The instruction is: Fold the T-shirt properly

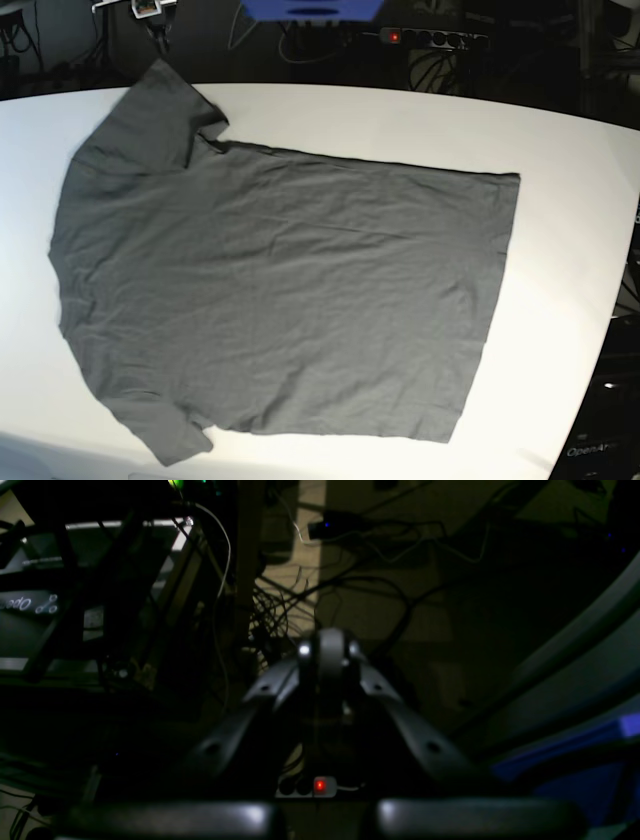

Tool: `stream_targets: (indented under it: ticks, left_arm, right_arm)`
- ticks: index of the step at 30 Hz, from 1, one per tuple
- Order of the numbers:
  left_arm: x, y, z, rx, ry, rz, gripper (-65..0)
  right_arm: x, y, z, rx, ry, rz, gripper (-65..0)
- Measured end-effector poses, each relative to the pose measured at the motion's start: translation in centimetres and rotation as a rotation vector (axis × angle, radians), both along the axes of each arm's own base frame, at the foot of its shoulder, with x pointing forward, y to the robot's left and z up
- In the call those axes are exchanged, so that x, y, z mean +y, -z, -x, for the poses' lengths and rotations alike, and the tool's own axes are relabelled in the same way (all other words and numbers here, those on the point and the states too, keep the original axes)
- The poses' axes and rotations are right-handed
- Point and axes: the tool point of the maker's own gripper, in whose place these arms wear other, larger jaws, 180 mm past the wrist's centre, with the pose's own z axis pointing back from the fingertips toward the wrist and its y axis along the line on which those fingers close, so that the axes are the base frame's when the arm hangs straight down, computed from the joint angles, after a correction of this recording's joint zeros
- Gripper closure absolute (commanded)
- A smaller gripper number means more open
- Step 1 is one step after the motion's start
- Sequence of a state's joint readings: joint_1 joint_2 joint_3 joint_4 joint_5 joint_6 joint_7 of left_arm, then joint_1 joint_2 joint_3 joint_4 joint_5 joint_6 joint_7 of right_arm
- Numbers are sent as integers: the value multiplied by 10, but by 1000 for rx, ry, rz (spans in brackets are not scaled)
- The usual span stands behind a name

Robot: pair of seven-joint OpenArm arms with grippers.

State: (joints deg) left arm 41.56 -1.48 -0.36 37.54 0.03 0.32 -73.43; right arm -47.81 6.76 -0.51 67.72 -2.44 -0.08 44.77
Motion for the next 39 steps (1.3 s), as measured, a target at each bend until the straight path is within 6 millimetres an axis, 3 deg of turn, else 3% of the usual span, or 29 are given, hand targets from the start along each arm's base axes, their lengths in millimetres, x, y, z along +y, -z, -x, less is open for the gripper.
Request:
stream_targets:
  ticks: [7,11,18,23,39]
  left_arm:
    - [0,0,-3,-7,0,0,-12]
    - [0,1,-16,-32,0,1,-12]
    - [1,1,-12,-25,1,-1,-12]
    - [1,1,-13,-28,1,-1,-12]
    - [1,1,-19,-39,1,-2,-12]
  right_arm:
    - [0,1,-9,-14,1,1,-144]
    - [0,0,-13,-24,-1,0,-149]
    - [0,0,-28,-48,2,1,-149]
    - [-4,8,-25,0,14,10,-147]
    - [-5,8,-30,-9,14,11,-141]
